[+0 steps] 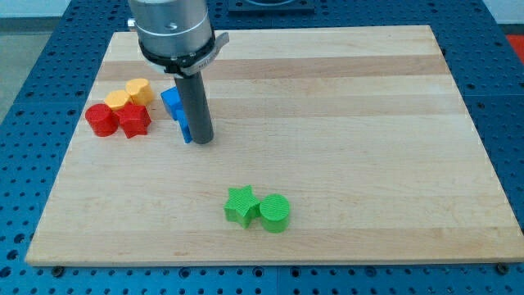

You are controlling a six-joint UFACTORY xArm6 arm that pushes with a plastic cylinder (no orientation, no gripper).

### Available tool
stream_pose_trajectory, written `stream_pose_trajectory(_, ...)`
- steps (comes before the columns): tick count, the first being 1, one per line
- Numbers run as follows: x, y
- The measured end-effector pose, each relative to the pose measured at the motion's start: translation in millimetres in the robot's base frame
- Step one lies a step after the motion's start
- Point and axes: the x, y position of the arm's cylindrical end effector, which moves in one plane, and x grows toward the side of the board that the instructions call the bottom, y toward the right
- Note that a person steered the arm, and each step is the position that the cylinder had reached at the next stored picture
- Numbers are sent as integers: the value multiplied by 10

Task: Move the green star below the cube

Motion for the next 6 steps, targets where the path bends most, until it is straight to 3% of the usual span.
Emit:
stream_pose_trajectory(3, -265, -547)
stream_pose_trajectory(6, 555, 952)
